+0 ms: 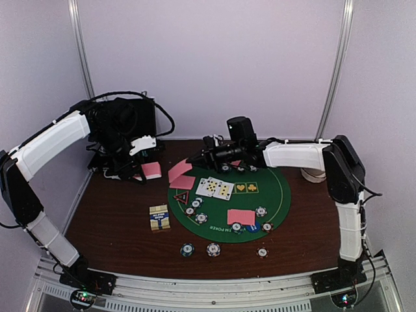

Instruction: Distribute texas hold em gaming equipment

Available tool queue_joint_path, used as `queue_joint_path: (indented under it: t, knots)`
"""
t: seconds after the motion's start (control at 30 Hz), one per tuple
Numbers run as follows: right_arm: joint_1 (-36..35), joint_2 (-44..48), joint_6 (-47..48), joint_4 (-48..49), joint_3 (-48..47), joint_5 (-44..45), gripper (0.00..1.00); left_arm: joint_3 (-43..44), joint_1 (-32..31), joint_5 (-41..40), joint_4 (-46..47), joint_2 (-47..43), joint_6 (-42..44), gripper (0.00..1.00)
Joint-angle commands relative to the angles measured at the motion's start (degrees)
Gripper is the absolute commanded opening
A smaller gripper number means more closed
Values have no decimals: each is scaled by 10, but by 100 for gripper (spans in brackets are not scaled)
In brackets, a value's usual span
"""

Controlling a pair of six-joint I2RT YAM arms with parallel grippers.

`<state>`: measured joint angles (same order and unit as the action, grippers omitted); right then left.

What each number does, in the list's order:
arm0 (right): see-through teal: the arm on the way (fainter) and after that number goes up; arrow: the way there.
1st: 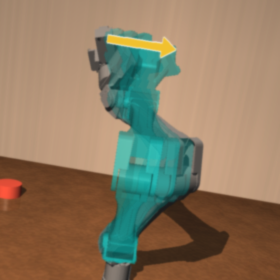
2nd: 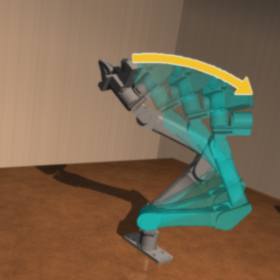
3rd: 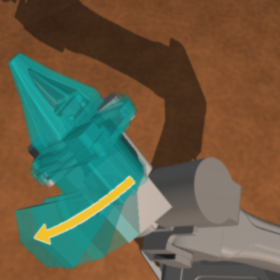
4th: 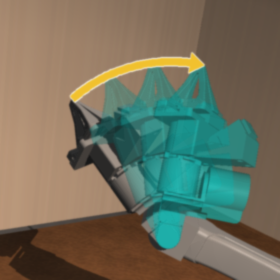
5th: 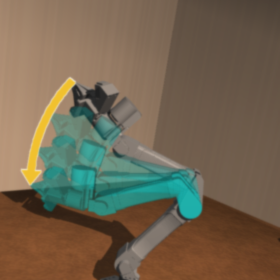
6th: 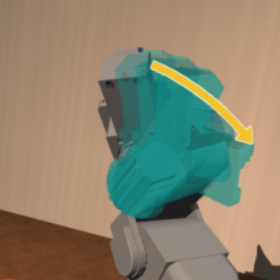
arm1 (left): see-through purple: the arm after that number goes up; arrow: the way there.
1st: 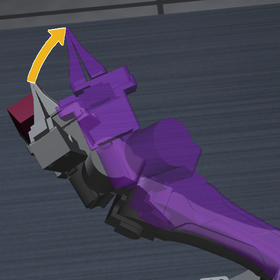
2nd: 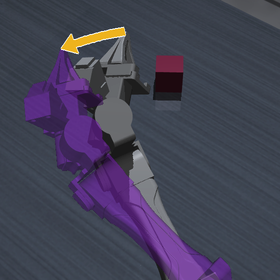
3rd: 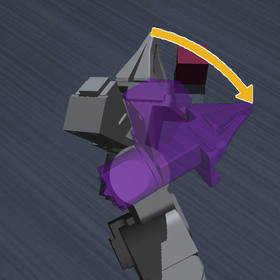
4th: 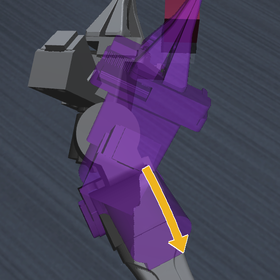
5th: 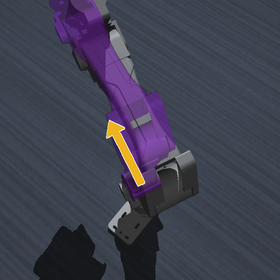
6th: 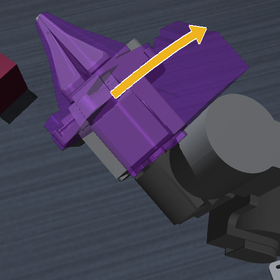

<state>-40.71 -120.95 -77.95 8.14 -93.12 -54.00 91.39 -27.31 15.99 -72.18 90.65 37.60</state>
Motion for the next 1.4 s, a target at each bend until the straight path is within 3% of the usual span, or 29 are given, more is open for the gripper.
queue_joint_path:
  t: [0.0, 0.17, 0.33, 0.43, 1.1, 1.37]
  knots:
    - [42, 69, 25, 2, 42, -2, 0, 7, 3, 2, 7, -9, 4, 0]
    - [102, 101, 112, -96, 82, 13, 0, 5, 3, 2, 8, -10, 4, 0]
    - [154, 109, 253, -274, 88, 99, 0, 5, 3, 4, 8, -12, 4, 0]
    - [170, 109, 307, -316, 96, 142, 0, 5, 3, 3, 8, -14, 4, 0]
    - [186, 35, 368, -259, 93, 211, 0, 4, 3, 4, 7, -17, 5, 0]
    - [186, 13, 400, -284, 76, 245, 0, 3, 3, 2, 7, -19, 4, 0]
